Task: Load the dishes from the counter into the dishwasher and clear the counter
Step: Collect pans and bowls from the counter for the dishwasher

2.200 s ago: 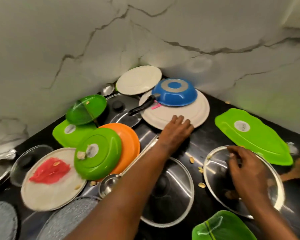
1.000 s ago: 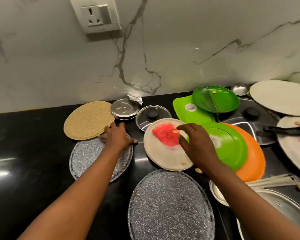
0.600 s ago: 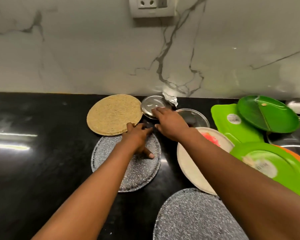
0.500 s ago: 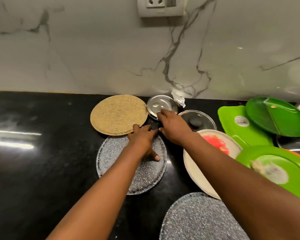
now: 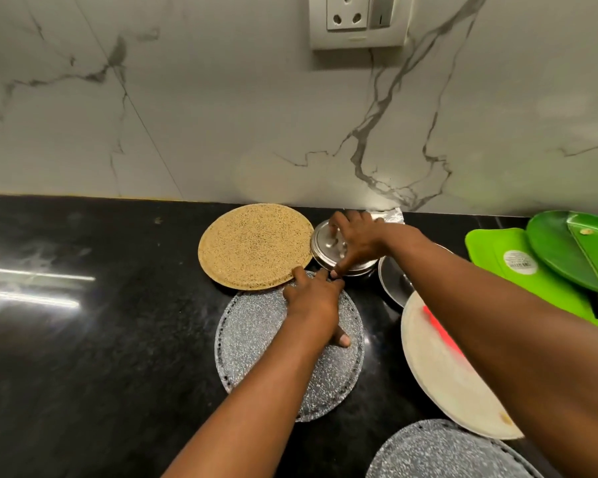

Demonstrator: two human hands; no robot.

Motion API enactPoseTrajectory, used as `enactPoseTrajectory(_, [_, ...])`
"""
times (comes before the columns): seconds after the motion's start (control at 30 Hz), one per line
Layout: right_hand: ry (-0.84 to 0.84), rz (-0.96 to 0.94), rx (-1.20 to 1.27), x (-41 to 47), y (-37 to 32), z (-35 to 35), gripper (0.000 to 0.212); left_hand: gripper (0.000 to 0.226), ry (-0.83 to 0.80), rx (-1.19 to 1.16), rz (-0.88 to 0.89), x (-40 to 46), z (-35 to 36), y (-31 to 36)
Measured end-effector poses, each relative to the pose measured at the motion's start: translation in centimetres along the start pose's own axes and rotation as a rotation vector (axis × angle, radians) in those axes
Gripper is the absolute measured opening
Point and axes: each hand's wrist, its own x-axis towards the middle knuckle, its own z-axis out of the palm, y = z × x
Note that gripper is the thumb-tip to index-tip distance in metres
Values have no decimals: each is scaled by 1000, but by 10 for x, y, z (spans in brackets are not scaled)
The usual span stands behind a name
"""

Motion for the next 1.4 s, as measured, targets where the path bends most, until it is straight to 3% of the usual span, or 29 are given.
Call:
enactPoseTrajectory(0.13, [247,4,64,-22,-7,-10,123,101,-38,-108,-63,-8,-6,3])
enactPoseTrajectory(0.37, [448,-82,691,-125,-16,-12,120,99,-37,128,-88,2,3,12])
enactPoseTrajectory(0.47, [530,-36,651,-172,-20,8,117,87,86,242,-69,-9,8,19])
enactPoseTrajectory(0.57, [538,43,590,-219,-24,32,118,44,259,302,-37,-26,16,26])
enactPoseTrajectory(0.63, [536,109,534,-253,-29,54,120,32,380,372,19,-40,26,29])
enactPoseTrajectory(0.83, [566,281,385,-362,-57,123,123,27,570,146,17,-97,64,31])
enactPoseTrajectory(1.03, [628,520,376,-448,-101,185,127,22,725,65,158,-175,130,48])
enactPoseTrajectory(1.17, [664,615,382,-494,-134,216,126,24,825,141,346,-231,166,65])
enactPoseTrajectory(1.4, [719,844,382,-562,-180,252,126,28,772,226,729,-296,201,94])
